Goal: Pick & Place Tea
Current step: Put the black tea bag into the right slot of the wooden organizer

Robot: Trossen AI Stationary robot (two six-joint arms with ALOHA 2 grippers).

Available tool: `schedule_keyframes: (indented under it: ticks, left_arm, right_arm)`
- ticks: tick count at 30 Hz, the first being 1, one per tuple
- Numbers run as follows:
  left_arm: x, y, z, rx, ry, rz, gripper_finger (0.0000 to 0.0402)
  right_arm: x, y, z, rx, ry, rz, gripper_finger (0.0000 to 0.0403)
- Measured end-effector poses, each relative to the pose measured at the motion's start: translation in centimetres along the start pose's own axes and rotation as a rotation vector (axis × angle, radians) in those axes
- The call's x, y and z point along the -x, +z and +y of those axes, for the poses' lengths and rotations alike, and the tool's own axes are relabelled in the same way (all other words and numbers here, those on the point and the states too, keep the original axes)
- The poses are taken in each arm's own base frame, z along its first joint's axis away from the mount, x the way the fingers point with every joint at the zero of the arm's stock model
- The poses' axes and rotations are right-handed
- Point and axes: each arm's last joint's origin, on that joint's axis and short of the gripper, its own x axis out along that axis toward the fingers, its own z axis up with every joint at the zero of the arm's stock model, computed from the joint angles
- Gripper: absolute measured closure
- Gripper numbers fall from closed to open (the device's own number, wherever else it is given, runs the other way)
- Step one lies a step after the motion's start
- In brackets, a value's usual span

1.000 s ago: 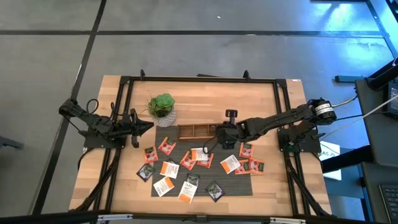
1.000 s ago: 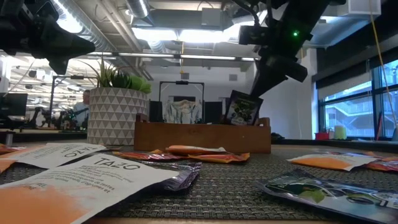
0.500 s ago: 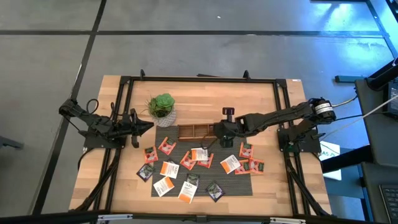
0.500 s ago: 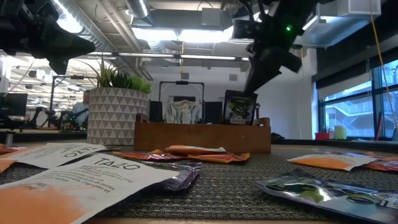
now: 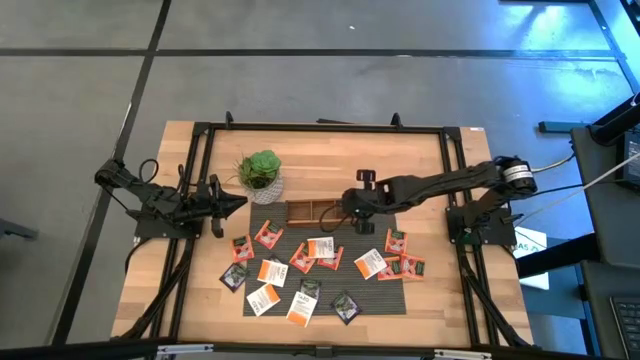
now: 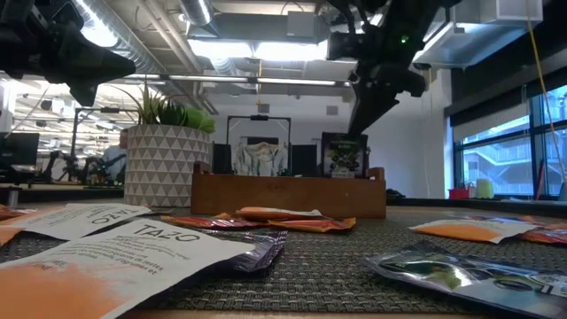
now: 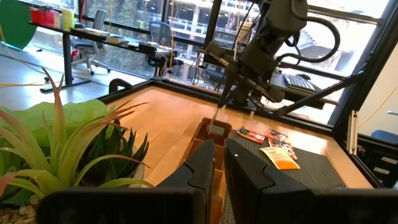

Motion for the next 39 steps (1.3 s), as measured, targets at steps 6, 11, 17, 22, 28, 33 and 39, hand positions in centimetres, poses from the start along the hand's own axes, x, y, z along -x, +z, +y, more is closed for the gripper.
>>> schedule_keyframes:
  ticks: [6, 11, 17, 22, 28, 33, 39]
  left_arm:
    - [0.0, 0.0, 0.0, -0.002, 0.0, 0.002, 0.037]
    - [0.0, -0.1, 0.0, -0.005, 0.001, 0.005, 0.037]
    - [0.0, -0.1, 0.0, -0.005, 0.001, 0.005, 0.037]
    - [0.0, -0.1, 0.0, -0.005, 0.001, 0.005, 0.037]
    - [0.0, -0.1, 0.0, -0.005, 0.001, 0.005, 0.037]
    - [0.0, -0.1, 0.0, -0.005, 0.001, 0.005, 0.037]
    - [0.0, -0.1, 0.0, -0.005, 0.001, 0.005, 0.037]
  right_arm:
    - [-0.3, 0.0, 0.1, 0.003, -0.004, 0.006, 0.0396]
    - [-0.3, 0.1, 0.1, 0.002, -0.007, 0.001, 0.0393]
    - [-0.5, 0.0, -0.4, -0.012, -0.013, 0.006, 0.0372]
    - [-0.8, 0.0, -1.1, -0.036, -0.022, 0.015, 0.0352]
    - [-0.9, -0.1, -1.6, -0.063, -0.057, 0.025, 0.0328]
    - [0.2, 0.8, -2.0, -0.071, -0.137, 0.01, 0.0299]
    - [2.1, 1.9, -2.4, -0.079, -0.185, 0.014, 0.0264]
